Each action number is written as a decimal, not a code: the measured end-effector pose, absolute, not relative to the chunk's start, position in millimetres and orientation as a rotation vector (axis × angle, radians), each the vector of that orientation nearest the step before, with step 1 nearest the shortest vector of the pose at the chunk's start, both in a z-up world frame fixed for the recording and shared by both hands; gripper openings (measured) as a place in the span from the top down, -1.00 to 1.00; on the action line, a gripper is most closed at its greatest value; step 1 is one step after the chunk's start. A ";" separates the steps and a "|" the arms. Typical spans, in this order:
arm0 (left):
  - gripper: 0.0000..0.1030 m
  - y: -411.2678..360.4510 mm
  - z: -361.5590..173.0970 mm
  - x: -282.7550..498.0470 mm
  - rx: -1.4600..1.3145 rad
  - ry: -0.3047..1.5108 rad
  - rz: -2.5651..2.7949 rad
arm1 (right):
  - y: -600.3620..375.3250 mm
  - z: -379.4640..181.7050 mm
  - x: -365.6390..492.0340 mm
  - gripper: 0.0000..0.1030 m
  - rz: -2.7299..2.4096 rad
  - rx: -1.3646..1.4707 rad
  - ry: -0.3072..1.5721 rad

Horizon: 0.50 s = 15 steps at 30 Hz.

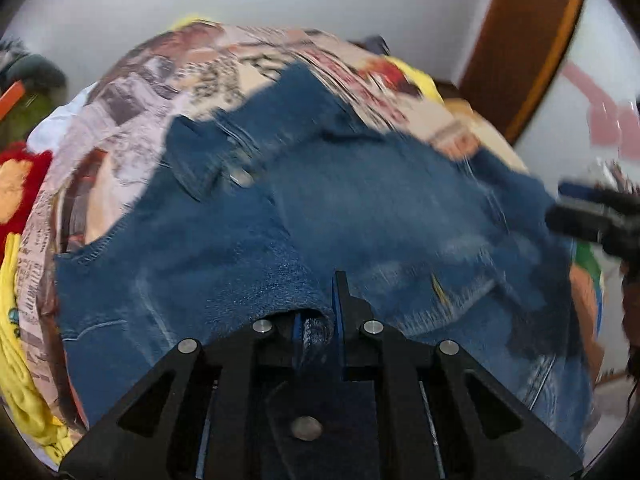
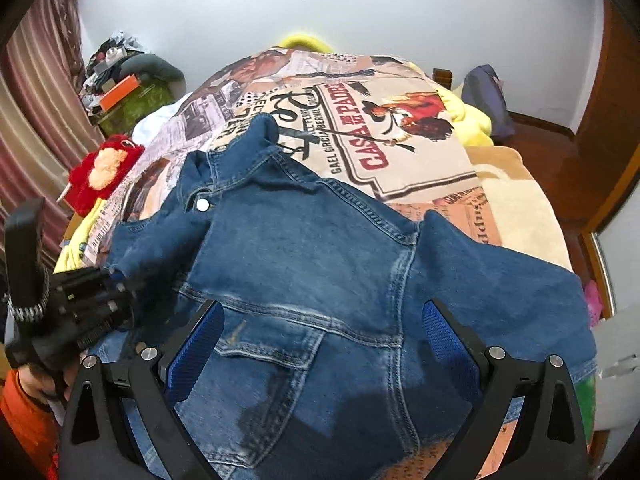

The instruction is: Fold large clothes

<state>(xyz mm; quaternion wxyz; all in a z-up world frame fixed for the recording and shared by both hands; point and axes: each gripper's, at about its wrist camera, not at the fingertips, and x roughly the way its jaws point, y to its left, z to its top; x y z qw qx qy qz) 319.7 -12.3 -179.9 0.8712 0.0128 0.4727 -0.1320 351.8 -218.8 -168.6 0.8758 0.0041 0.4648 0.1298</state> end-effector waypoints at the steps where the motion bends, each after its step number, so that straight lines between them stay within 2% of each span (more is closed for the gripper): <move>1: 0.78 -18.3 -181.5 315.8 0.057 0.991 -0.279 | -217.8 -169.4 351.4 -0.92 0.269 0.001 0.971; 3: 0.65 -23.7 -183.2 309.3 0.088 1.003 -0.283 | -213.7 -170.6 350.6 -0.92 0.273 -0.016 0.975; 5: 0.22 -22.6 -182.5 303.9 0.087 1.014 -0.299 | -207.7 -170.4 349.1 -0.92 0.287 -0.028 0.975; 7: -0.09 -15.3 -175.5 292.1 0.077 0.995 -0.302 | -200.4 -168.9 348.4 -0.92 0.304 -0.036 0.970; 8: -0.16 -13.1 -172.9 289.0 0.076 0.981 -0.298 | -193.9 -166.6 347.2 -0.92 0.319 -0.046 0.963; 15: -0.37 56.6 -144.8 259.8 -0.006 0.892 -0.153 | -145.3 -148.6 342.9 -0.92 0.419 -0.110 0.910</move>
